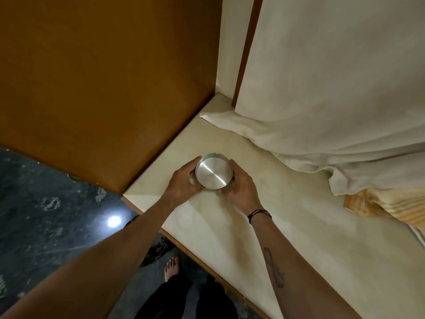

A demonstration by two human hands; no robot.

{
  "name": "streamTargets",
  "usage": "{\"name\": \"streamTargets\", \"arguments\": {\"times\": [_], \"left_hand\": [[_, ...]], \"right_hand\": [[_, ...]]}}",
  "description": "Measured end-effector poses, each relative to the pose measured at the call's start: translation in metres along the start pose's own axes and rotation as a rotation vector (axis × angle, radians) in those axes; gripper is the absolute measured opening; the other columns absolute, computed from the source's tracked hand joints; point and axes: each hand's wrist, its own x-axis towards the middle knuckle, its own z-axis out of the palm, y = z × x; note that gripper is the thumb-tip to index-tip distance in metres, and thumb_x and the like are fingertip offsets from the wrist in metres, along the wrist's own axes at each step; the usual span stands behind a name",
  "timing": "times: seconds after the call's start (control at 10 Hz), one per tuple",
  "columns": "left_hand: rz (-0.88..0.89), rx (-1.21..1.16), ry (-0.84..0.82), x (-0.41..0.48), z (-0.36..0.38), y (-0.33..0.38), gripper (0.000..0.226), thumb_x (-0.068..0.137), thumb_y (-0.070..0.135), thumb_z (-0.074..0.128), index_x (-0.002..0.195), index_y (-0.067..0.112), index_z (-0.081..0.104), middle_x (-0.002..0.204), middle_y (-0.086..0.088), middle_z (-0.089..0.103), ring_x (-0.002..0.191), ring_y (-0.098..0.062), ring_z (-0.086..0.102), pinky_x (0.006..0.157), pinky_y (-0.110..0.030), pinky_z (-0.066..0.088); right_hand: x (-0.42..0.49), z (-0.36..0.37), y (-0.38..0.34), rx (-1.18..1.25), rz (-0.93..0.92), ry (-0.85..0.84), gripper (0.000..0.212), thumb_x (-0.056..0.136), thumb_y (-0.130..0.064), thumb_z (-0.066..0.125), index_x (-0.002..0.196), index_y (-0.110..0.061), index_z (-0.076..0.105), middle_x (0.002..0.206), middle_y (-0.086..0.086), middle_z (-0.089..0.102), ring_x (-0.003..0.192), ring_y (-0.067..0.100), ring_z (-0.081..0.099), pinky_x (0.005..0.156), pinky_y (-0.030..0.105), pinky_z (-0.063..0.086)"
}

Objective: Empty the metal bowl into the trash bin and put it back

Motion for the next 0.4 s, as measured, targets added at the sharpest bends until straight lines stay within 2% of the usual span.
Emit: {"name": "streamTargets", "arguments": {"times": [0.1, 0.2, 0.3, 0.4], "left_hand": [[0.030, 0.015, -0.009, 0.006, -0.003, -0.006, 0.099, 0.080, 0.000, 0.090, 0.164, 0.023, 0.044, 0.164, 0.000, 0.054, 0.151, -0.021, 0.053, 0.124, -0.044, 0.047], [0.011, 0.082, -0.060, 0.003, -0.005, 0.000, 0.105, 0.082, 0.002, 0.089, 0.169, 0.026, 0.035, 0.167, -0.002, 0.051, 0.154, -0.025, 0.050, 0.125, -0.045, 0.046], [0.011, 0.195, -0.126, -0.005, -0.013, 0.006, 0.118, 0.082, 0.013, 0.093, 0.173, 0.029, 0.019, 0.176, 0.001, 0.038, 0.161, -0.024, 0.039, 0.129, -0.041, 0.038], [0.066, 0.296, -0.111, -0.019, -0.033, 0.025, 0.118, 0.088, 0.030, 0.088, 0.174, 0.029, 0.008, 0.183, 0.005, 0.019, 0.168, -0.018, 0.022, 0.134, -0.036, 0.027]], "right_hand": [[0.004, 0.010, 0.006, -0.049, 0.018, -0.006, 0.081, 0.084, -0.035, 0.078, 0.157, -0.036, 0.045, 0.139, -0.012, 0.069, 0.123, 0.016, 0.067, 0.096, 0.034, 0.057], [0.001, 0.007, 0.003, -0.134, 0.032, -0.040, 0.101, 0.088, -0.030, 0.079, 0.171, -0.033, 0.022, 0.159, -0.004, 0.056, 0.141, 0.023, 0.059, 0.107, 0.036, 0.053], [0.000, -0.004, -0.006, -0.206, 0.057, -0.153, 0.120, 0.086, -0.026, 0.085, 0.175, -0.025, 0.004, 0.168, 0.006, 0.045, 0.147, 0.031, 0.053, 0.110, 0.040, 0.053], [-0.005, -0.023, -0.029, -0.303, -0.007, -0.178, 0.125, 0.088, -0.043, 0.086, 0.174, -0.016, 0.000, 0.180, 0.012, 0.023, 0.163, 0.033, 0.034, 0.122, 0.044, 0.046]]}}
